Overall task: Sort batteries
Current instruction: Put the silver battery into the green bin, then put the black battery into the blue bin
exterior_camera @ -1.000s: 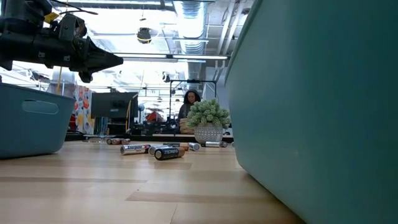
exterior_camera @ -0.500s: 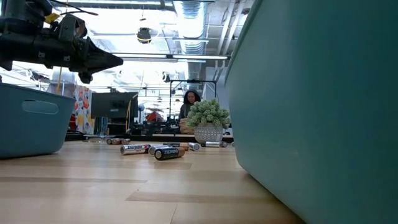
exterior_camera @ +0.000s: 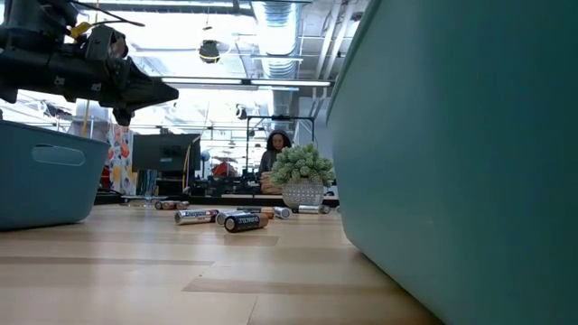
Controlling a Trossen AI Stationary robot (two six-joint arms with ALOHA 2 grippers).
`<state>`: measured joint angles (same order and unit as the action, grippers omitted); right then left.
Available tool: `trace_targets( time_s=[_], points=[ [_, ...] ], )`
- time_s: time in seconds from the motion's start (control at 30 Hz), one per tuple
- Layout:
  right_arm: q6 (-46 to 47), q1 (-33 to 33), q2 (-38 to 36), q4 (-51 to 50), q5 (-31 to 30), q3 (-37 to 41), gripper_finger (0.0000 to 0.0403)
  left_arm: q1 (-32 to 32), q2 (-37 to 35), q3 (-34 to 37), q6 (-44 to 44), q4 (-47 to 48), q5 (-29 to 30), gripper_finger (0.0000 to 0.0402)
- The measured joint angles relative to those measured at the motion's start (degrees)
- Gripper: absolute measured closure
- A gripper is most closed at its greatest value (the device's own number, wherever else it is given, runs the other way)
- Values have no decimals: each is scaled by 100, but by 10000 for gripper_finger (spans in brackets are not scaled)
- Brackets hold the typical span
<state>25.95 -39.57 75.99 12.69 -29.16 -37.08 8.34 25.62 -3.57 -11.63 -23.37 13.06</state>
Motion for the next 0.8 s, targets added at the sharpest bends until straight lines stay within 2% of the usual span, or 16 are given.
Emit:
trace_targets(
  time_s=[0.17,0.37,0.63,0.8],
  points=[
    [-202,-24,494,-296,261,-597,358,0,-1,0,-23,10,0,370],
    [395,0,976,-1059,660,-1096,338,0,0,0,-126,49,0,358],
    [1125,40,1570,-1518,980,-1429,259,-2,0,0,-171,47,0,355],
    [998,37,1676,-1563,981,-1540,206,0,1,0,-126,50,0,355]
  ],
)
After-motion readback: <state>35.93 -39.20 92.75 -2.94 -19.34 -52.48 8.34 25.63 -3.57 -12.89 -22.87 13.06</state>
